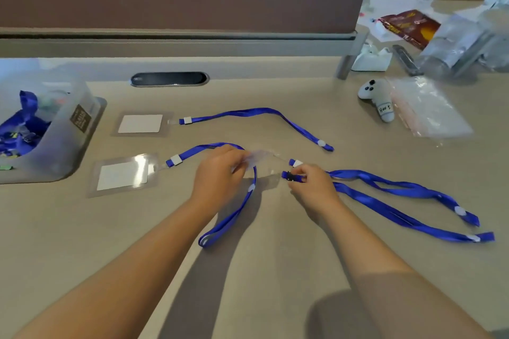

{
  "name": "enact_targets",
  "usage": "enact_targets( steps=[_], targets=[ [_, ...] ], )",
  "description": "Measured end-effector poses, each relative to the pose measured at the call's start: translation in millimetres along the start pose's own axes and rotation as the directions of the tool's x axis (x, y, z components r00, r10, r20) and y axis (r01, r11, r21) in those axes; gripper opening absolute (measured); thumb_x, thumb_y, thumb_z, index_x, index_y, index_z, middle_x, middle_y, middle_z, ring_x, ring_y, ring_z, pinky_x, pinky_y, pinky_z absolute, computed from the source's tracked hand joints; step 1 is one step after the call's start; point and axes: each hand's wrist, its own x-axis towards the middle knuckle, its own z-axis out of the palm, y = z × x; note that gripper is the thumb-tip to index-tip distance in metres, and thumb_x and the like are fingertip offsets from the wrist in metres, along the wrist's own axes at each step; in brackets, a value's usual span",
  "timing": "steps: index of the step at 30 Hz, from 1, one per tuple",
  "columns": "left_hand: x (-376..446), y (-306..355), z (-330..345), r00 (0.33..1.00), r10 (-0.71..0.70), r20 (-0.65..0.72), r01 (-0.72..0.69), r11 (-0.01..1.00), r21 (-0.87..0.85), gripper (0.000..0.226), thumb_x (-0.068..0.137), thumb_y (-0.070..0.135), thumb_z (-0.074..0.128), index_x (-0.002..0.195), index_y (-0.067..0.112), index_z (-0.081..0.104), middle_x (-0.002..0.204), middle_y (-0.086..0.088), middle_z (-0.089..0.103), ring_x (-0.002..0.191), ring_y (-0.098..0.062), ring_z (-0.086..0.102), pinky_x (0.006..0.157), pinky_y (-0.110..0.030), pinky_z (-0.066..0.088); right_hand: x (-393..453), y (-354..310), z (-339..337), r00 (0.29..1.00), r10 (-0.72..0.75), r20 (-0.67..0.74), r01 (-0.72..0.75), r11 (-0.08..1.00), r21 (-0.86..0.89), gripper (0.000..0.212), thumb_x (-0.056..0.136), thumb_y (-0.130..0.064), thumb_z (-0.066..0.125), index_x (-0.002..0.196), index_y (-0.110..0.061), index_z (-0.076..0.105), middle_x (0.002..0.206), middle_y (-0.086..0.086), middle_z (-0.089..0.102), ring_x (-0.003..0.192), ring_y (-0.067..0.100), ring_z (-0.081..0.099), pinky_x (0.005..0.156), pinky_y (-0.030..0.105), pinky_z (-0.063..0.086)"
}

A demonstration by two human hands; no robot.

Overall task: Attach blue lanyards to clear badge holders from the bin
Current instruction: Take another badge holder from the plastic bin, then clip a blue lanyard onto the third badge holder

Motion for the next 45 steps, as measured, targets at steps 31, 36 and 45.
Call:
enact_targets(
  steps=[31,36,45],
  targets=[
    [24,36,-51,0.987,-0.158,-0.022,0.152,0.971,-0.184,0.022,0.086,0.004,0.045,0.103,0.011,0.056,0.090,0.001,0.055,0.080,-0.017,0.051,0.072,-0.029,0.040,-17,-81,-46,0.988,-0.152,-0.008,0.150,0.958,0.243,0.014,0.083,-0.017,0.058,0.072,-0.017,0.051,0.084,0.007,0.061,0.067,0.015,0.050,0.058,0.022,0.037],
    [25,43,-61,0.988,-0.156,-0.010,0.151,0.967,-0.208,0.021,0.089,0.018,0.045,0.102,0.011,0.060,0.096,-0.005,0.063,0.086,-0.018,0.052,0.076,-0.034,0.045,-24,-94,-50,0.977,-0.199,-0.083,0.215,0.919,0.331,0.024,0.080,-0.014,0.064,0.062,-0.020,0.049,0.086,0.014,0.068,0.073,0.013,0.060,0.060,0.022,0.041],
    [23,53,-70,0.977,-0.210,-0.030,0.185,0.913,-0.363,0.023,0.086,0.009,0.051,0.107,0.005,0.061,0.109,-0.015,0.065,0.090,-0.019,0.054,0.082,-0.036,0.046,-45,-119,-53,0.970,-0.242,0.038,0.205,0.886,0.417,0.003,0.082,-0.004,0.062,0.084,-0.005,0.062,0.107,0.023,0.067,0.025,-0.010,0.043,0.030,0.005,0.032]
  ],
)
